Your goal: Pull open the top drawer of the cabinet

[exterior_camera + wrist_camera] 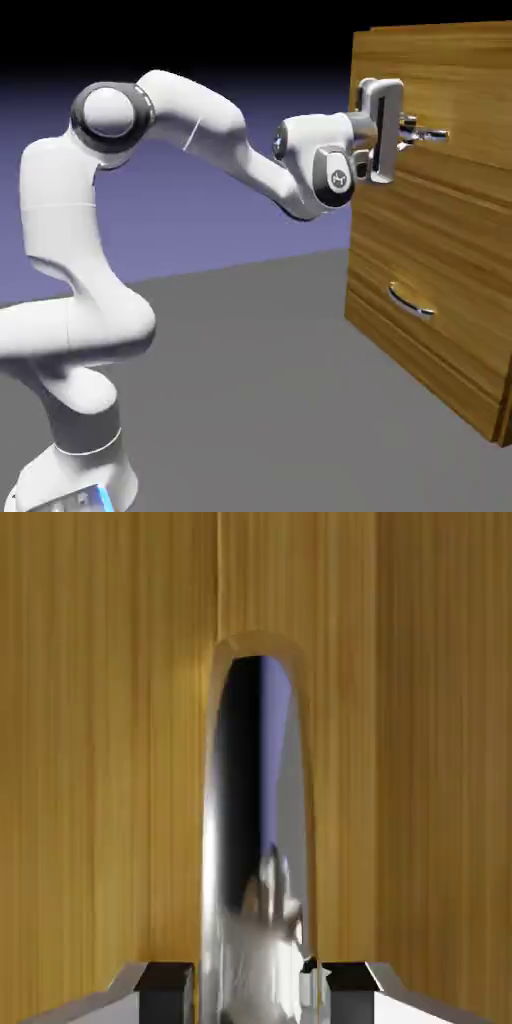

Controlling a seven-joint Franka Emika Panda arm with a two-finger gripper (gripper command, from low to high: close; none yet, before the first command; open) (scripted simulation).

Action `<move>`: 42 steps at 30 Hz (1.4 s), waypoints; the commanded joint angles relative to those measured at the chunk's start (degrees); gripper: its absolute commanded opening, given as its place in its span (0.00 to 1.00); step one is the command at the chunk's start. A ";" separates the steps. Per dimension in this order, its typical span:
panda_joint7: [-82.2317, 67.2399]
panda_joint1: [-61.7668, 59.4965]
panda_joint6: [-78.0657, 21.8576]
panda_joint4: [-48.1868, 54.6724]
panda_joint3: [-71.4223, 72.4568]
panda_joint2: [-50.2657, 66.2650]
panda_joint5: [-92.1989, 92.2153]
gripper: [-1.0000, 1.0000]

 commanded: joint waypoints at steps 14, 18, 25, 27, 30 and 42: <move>3.85 28.82 1.80 -14.13 -28.17 -4.72 -3.22 0.00; 4.69 36.86 1.92 -18.44 -35.83 -7.22 -4.10 0.00; -12.58 47.42 2.17 -17.29 -40.12 -0.05 9.00 0.00; -17.43 51.01 2.16 -17.45 -41.83 1.48 12.81 0.00; -16.74 57.05 1.76 -21.56 -47.30 -1.96 12.68 0.00; -28.29 80.84 2.13 -28.60 -64.96 -6.85 22.29 0.00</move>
